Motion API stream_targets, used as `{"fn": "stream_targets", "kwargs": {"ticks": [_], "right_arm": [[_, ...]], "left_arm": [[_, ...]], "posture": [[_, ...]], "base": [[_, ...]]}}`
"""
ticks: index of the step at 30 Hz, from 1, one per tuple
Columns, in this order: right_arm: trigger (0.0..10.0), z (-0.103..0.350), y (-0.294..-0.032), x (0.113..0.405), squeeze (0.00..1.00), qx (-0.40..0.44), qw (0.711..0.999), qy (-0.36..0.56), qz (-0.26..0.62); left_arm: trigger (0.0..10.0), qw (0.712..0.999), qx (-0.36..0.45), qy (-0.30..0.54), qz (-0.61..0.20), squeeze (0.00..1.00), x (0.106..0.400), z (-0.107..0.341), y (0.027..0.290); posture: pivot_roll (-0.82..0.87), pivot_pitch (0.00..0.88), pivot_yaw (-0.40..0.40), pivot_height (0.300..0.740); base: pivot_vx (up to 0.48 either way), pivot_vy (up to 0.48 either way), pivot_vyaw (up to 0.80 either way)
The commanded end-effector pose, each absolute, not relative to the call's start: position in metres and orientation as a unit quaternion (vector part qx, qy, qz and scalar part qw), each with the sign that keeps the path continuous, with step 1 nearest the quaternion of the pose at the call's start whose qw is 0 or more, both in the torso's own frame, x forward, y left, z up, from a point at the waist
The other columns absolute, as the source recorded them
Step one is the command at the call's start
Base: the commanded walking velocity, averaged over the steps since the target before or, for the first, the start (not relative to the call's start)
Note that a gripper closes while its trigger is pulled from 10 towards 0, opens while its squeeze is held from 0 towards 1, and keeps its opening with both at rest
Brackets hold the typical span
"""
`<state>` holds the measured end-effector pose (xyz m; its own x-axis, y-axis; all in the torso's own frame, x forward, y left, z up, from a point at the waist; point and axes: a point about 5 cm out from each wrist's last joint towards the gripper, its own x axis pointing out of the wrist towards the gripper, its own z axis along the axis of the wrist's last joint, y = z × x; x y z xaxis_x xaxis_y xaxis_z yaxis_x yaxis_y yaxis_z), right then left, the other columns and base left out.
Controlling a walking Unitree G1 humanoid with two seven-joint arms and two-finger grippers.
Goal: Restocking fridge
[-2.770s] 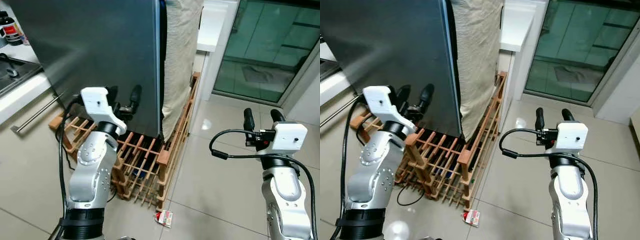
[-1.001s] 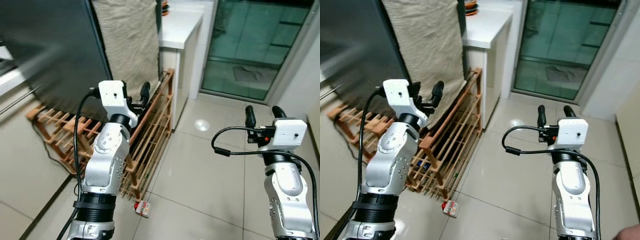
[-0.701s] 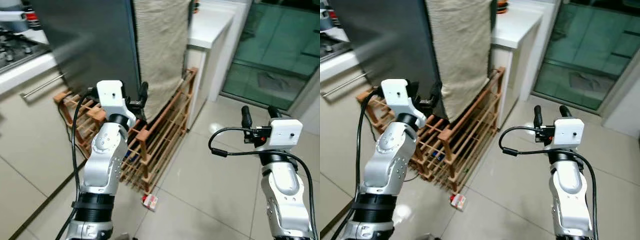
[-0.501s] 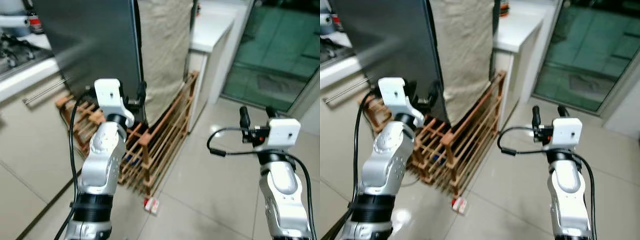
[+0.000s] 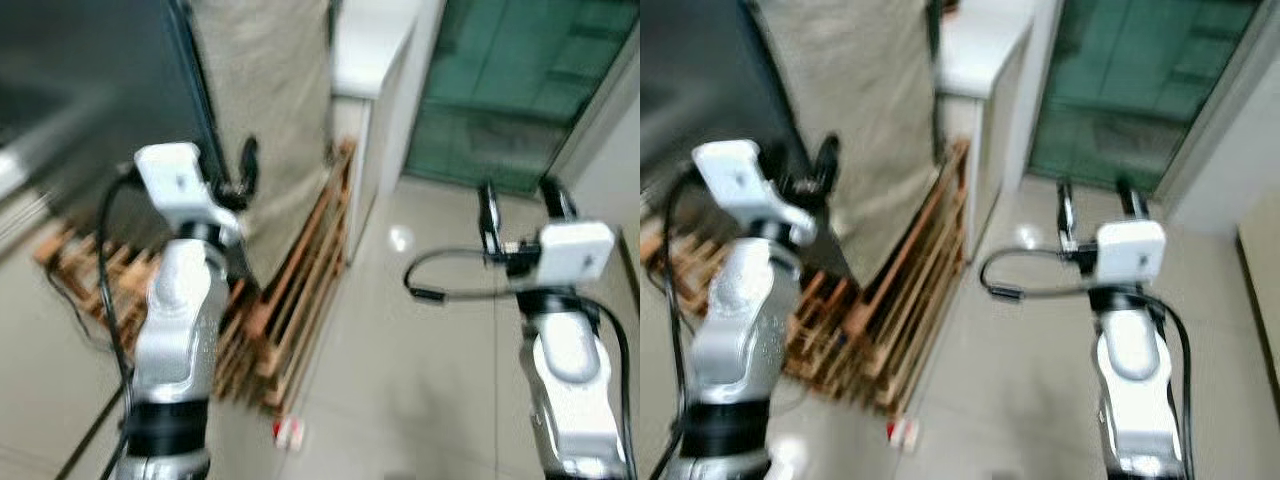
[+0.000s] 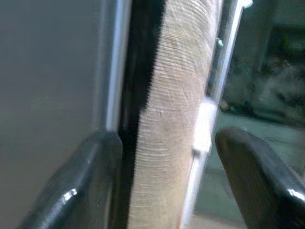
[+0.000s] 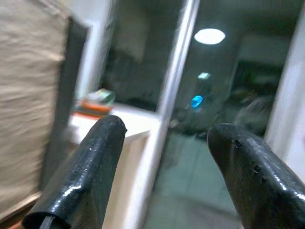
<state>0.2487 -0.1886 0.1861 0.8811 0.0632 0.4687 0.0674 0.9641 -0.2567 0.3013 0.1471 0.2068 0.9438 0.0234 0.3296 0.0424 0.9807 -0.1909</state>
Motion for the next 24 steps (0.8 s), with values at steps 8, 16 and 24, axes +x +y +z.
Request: {"fn": "stream_targets", "kwargs": {"ticks": [8, 16, 24], "right_arm": [[10.0, 0.182, -0.187, 0.25, 0.0, -0.129, 0.965, -0.229, 0.001], [10.0, 0.197, -0.193, 0.247, 0.0, -0.122, 0.959, -0.256, -0.027], [10.0, 0.176, -0.193, 0.253, 0.0, -0.052, 0.981, -0.185, -0.018]], "left_arm": [[10.0, 0.977, -0.095, -0.183, -0.055, 0.0, 0.301, 0.217, 0.125], [10.0, 0.978, -0.074, -0.175, -0.091, 0.0, 0.304, 0.22, 0.12], [10.0, 0.985, -0.074, -0.123, -0.093, 0.0, 0.325, 0.21, 0.117]], "posture": [[-0.16, 0.0, 0.025, 0.74], [-0.17, 0.0, 0.024, 0.74], [-0.17, 0.0, 0.023, 0.74]], "base": [[0.0, 0.0, 0.0], [0.0, 0.0, 0.0], [0.0, 0.0, 0.0]]}}
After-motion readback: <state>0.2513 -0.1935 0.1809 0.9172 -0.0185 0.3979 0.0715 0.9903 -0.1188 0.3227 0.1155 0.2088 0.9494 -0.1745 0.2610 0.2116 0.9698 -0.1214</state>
